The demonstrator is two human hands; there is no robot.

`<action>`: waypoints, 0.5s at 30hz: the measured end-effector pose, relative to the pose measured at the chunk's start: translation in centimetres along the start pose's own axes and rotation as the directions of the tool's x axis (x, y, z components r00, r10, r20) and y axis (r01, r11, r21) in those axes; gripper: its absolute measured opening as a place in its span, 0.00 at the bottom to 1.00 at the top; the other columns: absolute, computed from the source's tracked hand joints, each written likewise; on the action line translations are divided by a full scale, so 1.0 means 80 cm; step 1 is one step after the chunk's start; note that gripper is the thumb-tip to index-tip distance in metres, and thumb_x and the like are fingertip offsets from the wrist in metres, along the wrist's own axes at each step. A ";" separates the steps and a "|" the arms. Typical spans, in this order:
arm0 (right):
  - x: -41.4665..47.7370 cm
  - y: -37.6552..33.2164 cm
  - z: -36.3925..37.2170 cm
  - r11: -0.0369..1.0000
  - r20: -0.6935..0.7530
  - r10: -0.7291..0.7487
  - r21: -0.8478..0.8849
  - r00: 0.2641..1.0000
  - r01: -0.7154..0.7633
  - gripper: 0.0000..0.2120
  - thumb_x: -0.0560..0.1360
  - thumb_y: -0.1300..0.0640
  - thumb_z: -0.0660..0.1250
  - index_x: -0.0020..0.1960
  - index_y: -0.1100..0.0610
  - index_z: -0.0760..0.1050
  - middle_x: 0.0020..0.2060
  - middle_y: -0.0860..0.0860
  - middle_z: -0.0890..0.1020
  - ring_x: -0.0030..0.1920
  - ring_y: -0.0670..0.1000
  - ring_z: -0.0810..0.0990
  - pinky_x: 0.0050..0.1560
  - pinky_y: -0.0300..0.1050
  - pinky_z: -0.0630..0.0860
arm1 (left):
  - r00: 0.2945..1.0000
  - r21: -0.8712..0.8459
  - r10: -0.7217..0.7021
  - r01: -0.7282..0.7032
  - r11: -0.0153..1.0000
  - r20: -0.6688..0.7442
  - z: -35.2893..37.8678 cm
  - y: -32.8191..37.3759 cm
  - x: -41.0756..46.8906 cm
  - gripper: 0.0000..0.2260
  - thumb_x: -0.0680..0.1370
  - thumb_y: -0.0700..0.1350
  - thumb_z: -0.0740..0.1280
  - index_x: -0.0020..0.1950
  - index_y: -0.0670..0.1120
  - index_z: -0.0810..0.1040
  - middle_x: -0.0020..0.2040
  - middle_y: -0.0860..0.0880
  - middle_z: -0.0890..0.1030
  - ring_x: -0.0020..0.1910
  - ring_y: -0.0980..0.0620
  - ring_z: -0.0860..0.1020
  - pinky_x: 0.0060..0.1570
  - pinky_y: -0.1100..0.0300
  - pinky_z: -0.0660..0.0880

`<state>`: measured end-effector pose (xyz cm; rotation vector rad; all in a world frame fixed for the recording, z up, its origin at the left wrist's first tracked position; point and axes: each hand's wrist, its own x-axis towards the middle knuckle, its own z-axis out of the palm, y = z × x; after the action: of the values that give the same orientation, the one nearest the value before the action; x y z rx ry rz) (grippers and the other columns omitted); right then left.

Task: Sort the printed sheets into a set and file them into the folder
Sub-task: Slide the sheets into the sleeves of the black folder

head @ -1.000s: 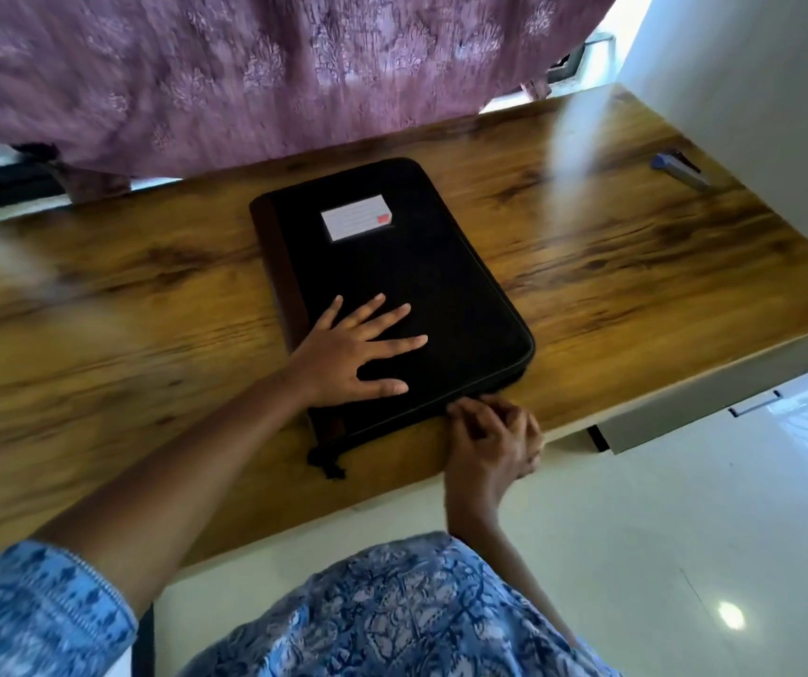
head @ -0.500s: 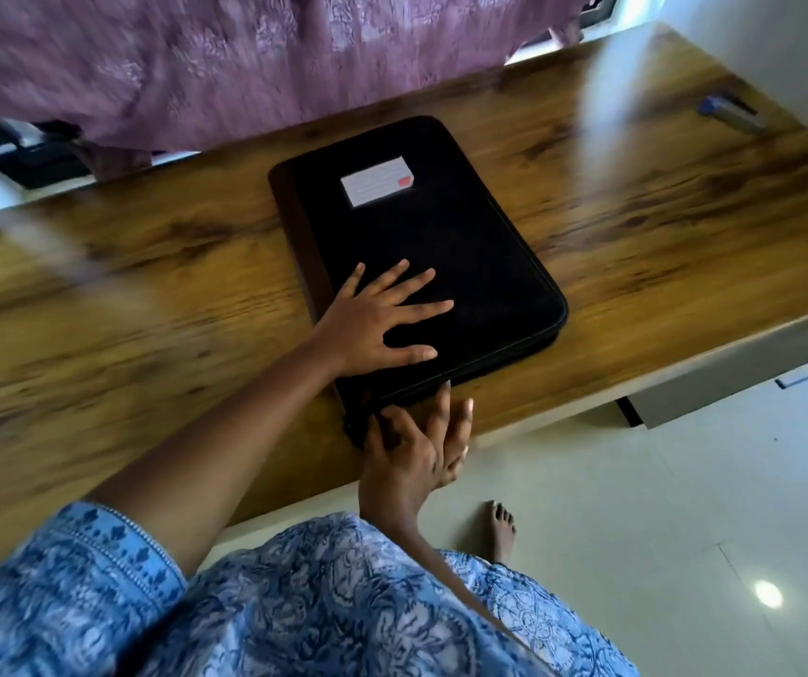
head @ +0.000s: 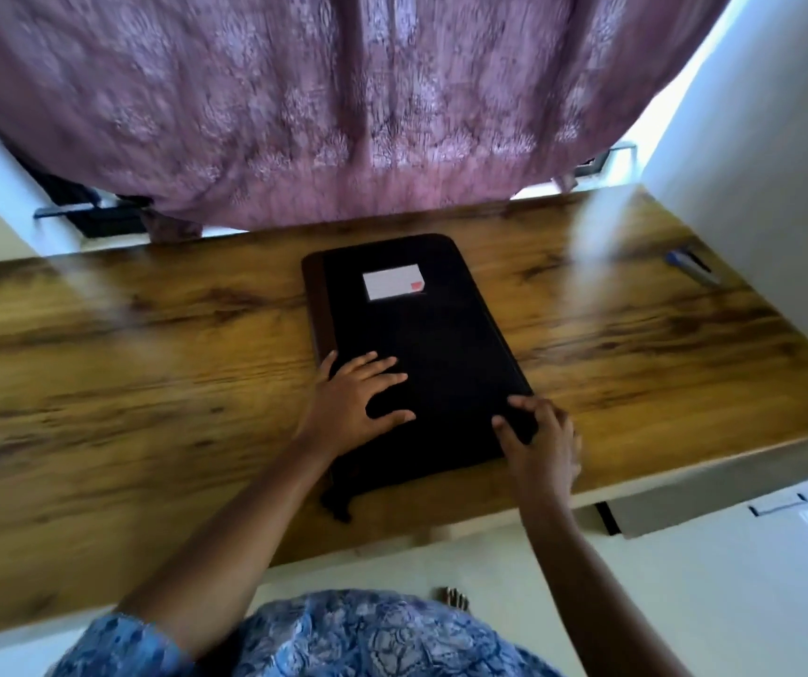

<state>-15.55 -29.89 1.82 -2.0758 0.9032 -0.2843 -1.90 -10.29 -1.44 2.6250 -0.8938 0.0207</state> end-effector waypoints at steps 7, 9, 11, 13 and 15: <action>0.133 -0.024 0.030 0.968 0.291 0.023 -0.244 0.957 0.051 0.31 0.73 0.44 0.68 0.70 0.56 0.62 0.66 0.55 0.70 0.68 0.59 0.66 0.65 0.58 0.66 | 0.781 -0.212 -0.623 0.616 0.759 0.040 0.007 0.031 -0.014 0.44 0.66 0.73 0.65 0.77 0.60 0.53 0.79 0.46 0.45 0.77 0.41 0.50 0.71 0.43 0.58; 0.147 -0.029 0.039 0.970 0.293 -0.015 -0.227 0.956 0.085 0.30 0.72 0.44 0.69 0.68 0.58 0.65 0.64 0.55 0.73 0.65 0.59 0.69 0.63 0.56 0.69 | 0.745 -0.282 -0.666 0.650 0.706 0.049 0.008 0.034 -0.009 0.45 0.65 0.69 0.70 0.77 0.59 0.54 0.79 0.44 0.48 0.76 0.40 0.53 0.71 0.43 0.60; 0.155 -0.030 0.046 0.973 0.300 -0.020 -0.214 0.954 0.087 0.31 0.71 0.45 0.70 0.68 0.58 0.66 0.63 0.55 0.73 0.64 0.59 0.70 0.63 0.55 0.70 | 0.715 -0.335 -0.697 0.671 0.661 0.058 0.008 0.030 0.001 0.46 0.65 0.64 0.74 0.77 0.58 0.55 0.78 0.44 0.51 0.75 0.40 0.56 0.71 0.42 0.61; 0.165 -0.026 0.052 0.983 0.320 0.019 -0.181 0.947 0.041 0.33 0.68 0.42 0.71 0.67 0.55 0.68 0.61 0.55 0.75 0.62 0.59 0.73 0.62 0.57 0.72 | 0.676 -0.467 -0.737 0.658 0.591 0.019 0.004 0.026 0.010 0.44 0.66 0.56 0.77 0.76 0.56 0.58 0.75 0.44 0.61 0.72 0.42 0.63 0.68 0.45 0.67; 0.181 -0.018 0.058 0.996 0.342 0.027 -0.085 0.939 0.002 0.33 0.61 0.36 0.72 0.61 0.49 0.72 0.54 0.50 0.80 0.56 0.57 0.79 0.56 0.58 0.77 | 0.592 -0.693 -0.805 0.568 0.444 -0.031 -0.002 0.020 0.019 0.38 0.68 0.44 0.78 0.74 0.49 0.64 0.64 0.48 0.74 0.61 0.48 0.75 0.55 0.61 0.75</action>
<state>-2.17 -36.48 -1.59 -2.1090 0.7243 0.1251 -1.62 -12.25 -0.55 2.0221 0.3668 -0.0099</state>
